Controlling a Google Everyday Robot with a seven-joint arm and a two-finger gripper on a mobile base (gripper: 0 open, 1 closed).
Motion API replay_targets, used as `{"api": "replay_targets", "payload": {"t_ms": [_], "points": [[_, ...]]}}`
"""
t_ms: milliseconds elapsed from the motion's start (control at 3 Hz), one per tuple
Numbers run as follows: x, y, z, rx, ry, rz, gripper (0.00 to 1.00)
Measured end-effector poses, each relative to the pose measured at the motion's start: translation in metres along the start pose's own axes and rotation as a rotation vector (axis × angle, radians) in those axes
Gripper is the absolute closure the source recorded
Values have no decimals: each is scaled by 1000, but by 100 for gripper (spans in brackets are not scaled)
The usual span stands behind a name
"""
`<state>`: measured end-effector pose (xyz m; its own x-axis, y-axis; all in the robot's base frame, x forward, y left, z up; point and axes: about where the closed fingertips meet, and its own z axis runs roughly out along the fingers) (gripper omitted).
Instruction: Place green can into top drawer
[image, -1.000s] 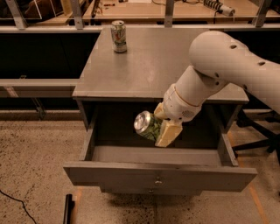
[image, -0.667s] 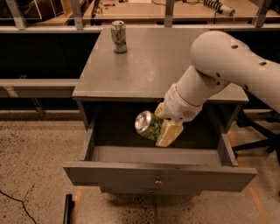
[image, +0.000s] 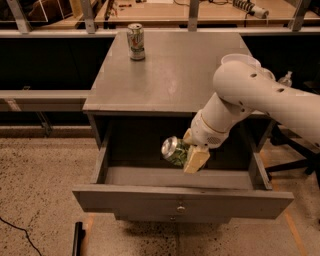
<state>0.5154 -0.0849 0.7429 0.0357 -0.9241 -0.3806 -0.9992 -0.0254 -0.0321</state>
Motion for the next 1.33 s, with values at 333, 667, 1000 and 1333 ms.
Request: {"api": "replay_targets", "payload": {"t_ms": [333, 667, 1000, 1333], "points": [[16, -11, 22, 6, 29, -11, 100], [32, -26, 45, 25, 63, -39, 83], [44, -36, 64, 34, 79, -50, 59], [51, -40, 69, 49, 98, -57, 36]]}}
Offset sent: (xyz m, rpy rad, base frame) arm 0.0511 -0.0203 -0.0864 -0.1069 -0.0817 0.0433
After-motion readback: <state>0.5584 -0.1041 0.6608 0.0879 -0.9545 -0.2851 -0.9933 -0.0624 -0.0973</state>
